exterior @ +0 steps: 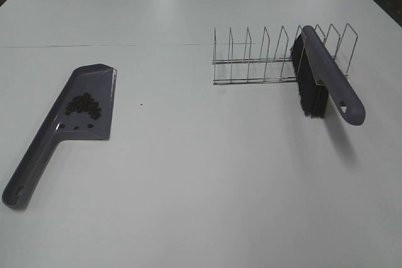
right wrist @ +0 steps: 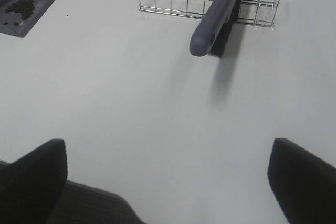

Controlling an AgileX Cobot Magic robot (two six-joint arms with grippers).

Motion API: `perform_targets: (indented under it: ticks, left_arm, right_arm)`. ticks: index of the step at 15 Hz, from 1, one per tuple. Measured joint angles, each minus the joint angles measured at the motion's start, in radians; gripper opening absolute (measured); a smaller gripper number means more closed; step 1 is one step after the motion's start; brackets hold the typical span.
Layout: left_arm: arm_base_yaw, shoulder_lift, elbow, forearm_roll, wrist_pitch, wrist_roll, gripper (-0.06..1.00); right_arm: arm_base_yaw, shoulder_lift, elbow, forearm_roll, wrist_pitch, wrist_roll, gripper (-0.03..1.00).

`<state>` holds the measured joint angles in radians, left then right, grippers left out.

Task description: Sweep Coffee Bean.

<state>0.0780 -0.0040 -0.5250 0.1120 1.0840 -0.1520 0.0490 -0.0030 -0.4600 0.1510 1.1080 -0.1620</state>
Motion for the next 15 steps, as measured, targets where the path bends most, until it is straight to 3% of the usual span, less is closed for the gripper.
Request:
perform_targets:
  ticks: [15]
  left_arm:
    - [0.0,0.0,0.0,0.0,0.0,0.0,0.91]
  right_arm:
    - [0.0,0.0,0.0,0.0,0.0,0.0,0.96]
